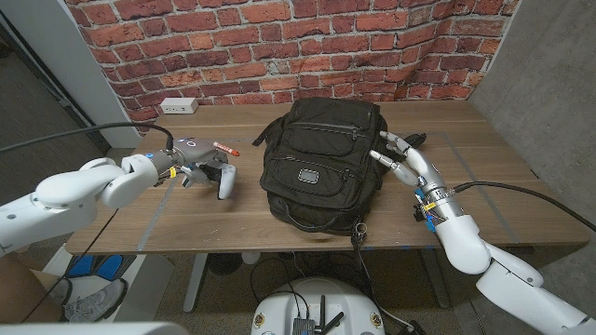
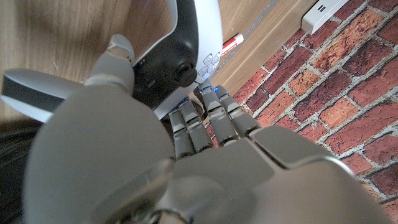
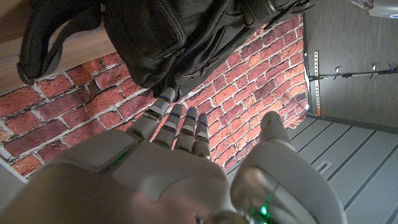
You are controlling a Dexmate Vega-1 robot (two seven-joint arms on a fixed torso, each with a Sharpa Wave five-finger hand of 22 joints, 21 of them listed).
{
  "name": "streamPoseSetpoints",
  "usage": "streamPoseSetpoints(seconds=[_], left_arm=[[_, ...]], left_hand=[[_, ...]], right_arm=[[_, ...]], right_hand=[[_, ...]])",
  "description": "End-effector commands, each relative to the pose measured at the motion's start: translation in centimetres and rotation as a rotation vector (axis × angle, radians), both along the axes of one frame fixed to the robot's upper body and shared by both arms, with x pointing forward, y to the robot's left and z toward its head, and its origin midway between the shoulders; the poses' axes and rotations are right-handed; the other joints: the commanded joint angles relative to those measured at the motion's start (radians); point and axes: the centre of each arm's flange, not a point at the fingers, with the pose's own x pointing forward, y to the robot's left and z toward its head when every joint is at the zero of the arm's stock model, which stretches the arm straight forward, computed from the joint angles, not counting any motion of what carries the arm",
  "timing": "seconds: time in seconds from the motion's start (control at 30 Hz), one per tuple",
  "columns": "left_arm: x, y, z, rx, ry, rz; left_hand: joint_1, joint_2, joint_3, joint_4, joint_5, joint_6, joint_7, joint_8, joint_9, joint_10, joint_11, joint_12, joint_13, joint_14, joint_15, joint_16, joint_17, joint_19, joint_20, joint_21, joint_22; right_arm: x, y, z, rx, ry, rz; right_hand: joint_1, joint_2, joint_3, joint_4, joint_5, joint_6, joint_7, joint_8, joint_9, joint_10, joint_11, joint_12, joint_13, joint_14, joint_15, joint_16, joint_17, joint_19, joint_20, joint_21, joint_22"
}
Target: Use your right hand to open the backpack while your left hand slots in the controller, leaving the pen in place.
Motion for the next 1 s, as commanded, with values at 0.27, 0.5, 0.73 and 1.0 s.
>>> streamPoseSetpoints(seconds=[0.27, 0.5, 0.73, 1.0], left_arm=[[0.4, -0.1, 0.5, 0.015, -0.010, 0.001], [0.7, -0.2, 0.8, 0.021, -0.015, -0.002], [0.6, -0.3, 0.9, 0.022, -0.022, 0.004], [0.5, -0.3, 0.9, 0.022, -0.023, 0.013]], left_hand=[[0.039, 0.115, 0.005, -0.002, 0.005, 0.104, -0.046, 0.008, 0.004, 0.058, -0.044, 0.003, 0.005, 0.017, -0.173, -0.008, 0.001, -0.001, -0.158, -0.001, 0.002], [0.040, 0.116, 0.005, -0.002, 0.005, 0.105, -0.046, 0.007, 0.004, 0.060, -0.044, 0.001, 0.006, 0.018, -0.174, -0.009, 0.000, -0.001, -0.158, -0.001, 0.002], [0.040, 0.118, 0.006, -0.002, 0.005, 0.107, -0.046, 0.006, 0.004, 0.063, -0.044, -0.001, 0.006, 0.023, -0.174, -0.010, 0.001, -0.001, -0.158, -0.001, 0.002], [0.041, 0.120, 0.006, -0.003, 0.005, 0.112, -0.046, 0.005, 0.005, 0.066, -0.044, -0.003, 0.007, 0.026, -0.174, -0.013, 0.001, -0.001, -0.158, -0.001, 0.002]], right_arm=[[-2.7, 1.4, -1.6, -0.154, -0.091, -0.129], [-3.5, 2.2, -2.1, -0.237, -0.117, -0.172], [-4.0, 3.1, -2.4, -0.302, -0.142, -0.182], [-4.4, 3.5, -3.0, -0.326, -0.155, -0.188]], right_hand=[[0.066, -0.039, 0.001, -0.027, -0.001, 0.065, 0.003, 0.026, 0.007, 0.071, -0.007, 0.014, 0.011, 0.068, -0.028, 0.015, -0.013, 0.048, -0.004, 0.007, 0.003], [0.132, -0.085, 0.001, -0.034, 0.004, 0.105, -0.006, 0.045, 0.008, 0.108, -0.022, 0.015, 0.012, 0.111, -0.039, 0.023, -0.020, 0.079, -0.011, 0.008, 0.003], [0.168, -0.103, 0.003, -0.034, 0.009, 0.113, -0.007, 0.049, 0.008, 0.127, -0.023, 0.016, 0.013, 0.135, -0.042, 0.029, -0.020, 0.093, -0.016, 0.008, 0.003], [0.197, -0.112, 0.005, -0.032, 0.013, 0.126, -0.007, 0.056, 0.010, 0.141, -0.028, 0.016, 0.014, 0.153, -0.043, 0.035, -0.019, 0.102, -0.016, 0.007, 0.003]])
